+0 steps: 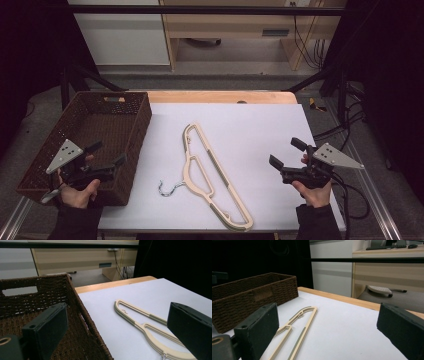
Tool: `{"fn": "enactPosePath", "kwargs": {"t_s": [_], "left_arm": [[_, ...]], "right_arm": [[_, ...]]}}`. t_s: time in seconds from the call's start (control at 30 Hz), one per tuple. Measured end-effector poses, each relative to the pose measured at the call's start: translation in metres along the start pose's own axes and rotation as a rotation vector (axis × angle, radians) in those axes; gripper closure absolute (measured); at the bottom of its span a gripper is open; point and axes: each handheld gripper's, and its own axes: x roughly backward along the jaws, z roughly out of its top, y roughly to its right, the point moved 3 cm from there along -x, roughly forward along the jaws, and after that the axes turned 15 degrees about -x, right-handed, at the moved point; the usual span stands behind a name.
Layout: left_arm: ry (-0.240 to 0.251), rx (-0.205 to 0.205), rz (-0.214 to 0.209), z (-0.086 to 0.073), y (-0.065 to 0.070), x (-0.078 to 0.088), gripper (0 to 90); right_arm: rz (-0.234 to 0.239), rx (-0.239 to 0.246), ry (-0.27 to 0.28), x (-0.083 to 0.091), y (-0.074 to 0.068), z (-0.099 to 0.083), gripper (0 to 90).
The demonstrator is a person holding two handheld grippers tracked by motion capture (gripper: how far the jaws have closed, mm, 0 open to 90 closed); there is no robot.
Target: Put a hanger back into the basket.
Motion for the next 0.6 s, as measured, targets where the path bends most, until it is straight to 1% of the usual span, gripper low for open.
{"fn": "enactPosePath", "kwargs": {"t_s": [0.07, 0.1, 0.13, 0.17, 0.2, 0.27, 0.3, 0.33, 0.37, 0.4, 0.47, 0.5, 0.53, 0.6], "left_arm": [[0.000, 0.000, 0.002, 0.000, 0.000, 0.000, 2.8], [-0.001, -0.001, 0.002, 0.000, -0.001, 0.000, 2.8], [-0.001, -0.002, 0.004, 0.000, -0.001, 0.000, 2.8], [-0.001, -0.003, 0.006, -0.001, -0.001, 0.000, 2.8], [0.000, -0.004, 0.008, -0.001, -0.001, 0.000, 2.8], [0.000, -0.004, 0.007, -0.001, -0.001, 0.001, 2.8], [0.003, -0.004, 0.009, -0.001, -0.001, 0.001, 2.8], [0.003, -0.004, 0.009, -0.001, -0.002, 0.001, 2.8], [0.004, -0.003, 0.009, -0.001, -0.002, 0.002, 2.8], [0.004, -0.004, 0.011, -0.001, -0.002, 0.002, 2.8], [0.003, -0.004, 0.012, -0.001, -0.003, 0.002, 2.8], [0.003, -0.004, 0.013, -0.001, -0.003, 0.002, 2.8], [0.002, -0.002, 0.013, -0.001, -0.003, 0.002, 2.8], [0.001, -0.004, 0.015, -0.001, -0.003, 0.002, 2.8]], "right_arm": [[-0.006, -0.001, -0.002, 0.000, -0.001, 0.000, 5.2], [-0.026, 0.019, -0.014, 0.000, -0.001, 0.001, 5.4], [-0.026, 0.019, -0.014, 0.000, -0.001, 0.001, 5.4], [-0.037, 0.031, -0.032, -0.001, -0.004, 0.002, 5.4], [-0.037, 0.031, -0.032, -0.001, -0.004, 0.002, 5.4], [-0.045, 0.037, -0.051, -0.002, -0.010, 0.003, 5.8], [-0.051, 0.052, -0.072, -0.005, -0.018, 0.003, 6.3], [-0.051, 0.052, -0.072, -0.005, -0.018, 0.003, 6.3], [-0.037, 0.056, -0.104, -0.010, -0.029, 0.003, 6.4], [-0.036, 0.055, -0.122, -0.014, -0.035, 0.002, 6.8], [-0.015, 0.053, -0.165, -0.022, -0.048, -0.002, 7.1], [-0.015, 0.053, -0.165, -0.022, -0.048, -0.002, 7.1], [-0.006, 0.066, -0.196, -0.026, -0.054, -0.005, 6.9], [0.003, 0.078, -0.238, -0.034, -0.065, -0.012, 8.6]]}}
